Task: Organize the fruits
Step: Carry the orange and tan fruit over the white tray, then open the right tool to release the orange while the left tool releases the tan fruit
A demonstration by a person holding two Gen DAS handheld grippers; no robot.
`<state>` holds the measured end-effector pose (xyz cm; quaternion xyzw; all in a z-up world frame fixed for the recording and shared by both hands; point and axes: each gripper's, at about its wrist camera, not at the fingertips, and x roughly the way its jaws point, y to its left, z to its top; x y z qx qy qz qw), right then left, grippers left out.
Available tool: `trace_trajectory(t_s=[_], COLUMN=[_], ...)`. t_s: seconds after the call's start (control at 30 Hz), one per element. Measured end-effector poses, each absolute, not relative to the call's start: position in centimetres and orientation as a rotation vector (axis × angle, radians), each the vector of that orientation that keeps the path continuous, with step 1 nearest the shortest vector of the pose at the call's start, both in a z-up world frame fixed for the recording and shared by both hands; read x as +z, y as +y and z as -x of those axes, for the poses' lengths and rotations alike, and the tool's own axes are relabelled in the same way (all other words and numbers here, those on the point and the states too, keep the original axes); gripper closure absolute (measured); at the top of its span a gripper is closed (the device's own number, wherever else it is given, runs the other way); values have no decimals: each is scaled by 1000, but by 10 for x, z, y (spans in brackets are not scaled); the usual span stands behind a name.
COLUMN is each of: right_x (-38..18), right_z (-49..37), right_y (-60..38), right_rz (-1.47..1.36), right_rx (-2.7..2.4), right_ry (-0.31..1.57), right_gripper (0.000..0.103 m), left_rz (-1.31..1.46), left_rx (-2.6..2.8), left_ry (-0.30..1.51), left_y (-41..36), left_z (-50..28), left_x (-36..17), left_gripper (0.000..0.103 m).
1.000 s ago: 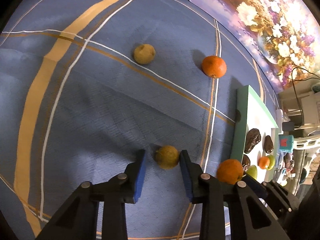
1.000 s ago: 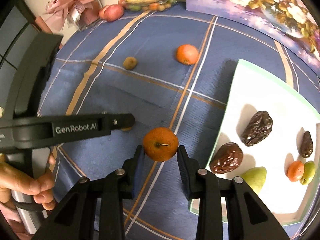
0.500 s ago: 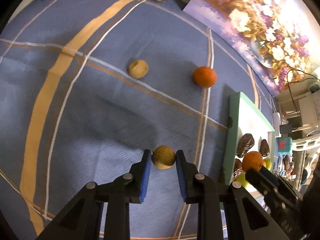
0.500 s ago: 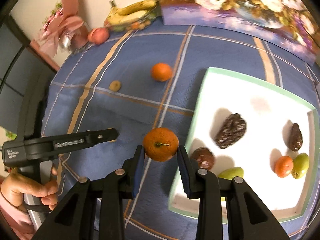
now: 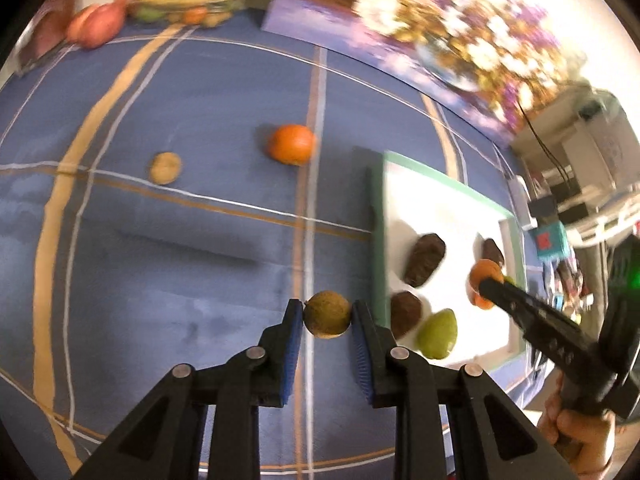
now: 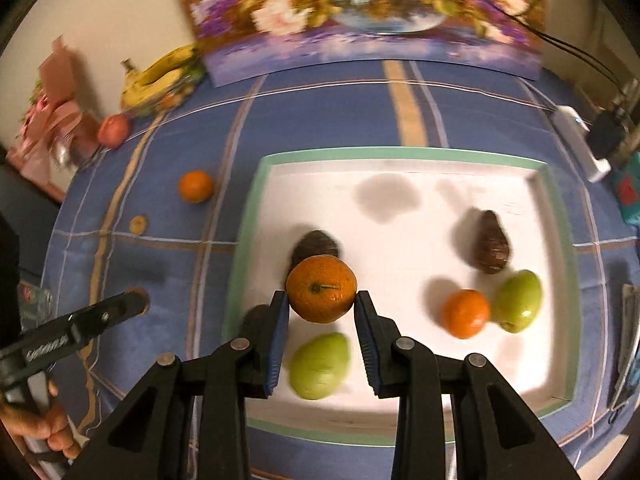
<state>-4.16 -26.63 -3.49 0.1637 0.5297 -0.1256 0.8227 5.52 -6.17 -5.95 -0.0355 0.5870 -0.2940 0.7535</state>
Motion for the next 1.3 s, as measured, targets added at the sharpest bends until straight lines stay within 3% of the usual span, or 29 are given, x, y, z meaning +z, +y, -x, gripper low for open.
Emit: trace_trajectory(t_s=[0.67,1.3], right_x=[-34,-44], right_z=[55,55], right_y=[-295,-299], right_rz=[-369,-387], right_rx=[-334,-343], right_ry=[1116,1143], right_gripper=[68,68], left_rz=[-201,-235], left_rx=[-771,-778], left_ry=[1318,1353], left_y=[-139,-150], left_z=[-4,3], left_x=[-73,-85], left_gripper=[77,75])
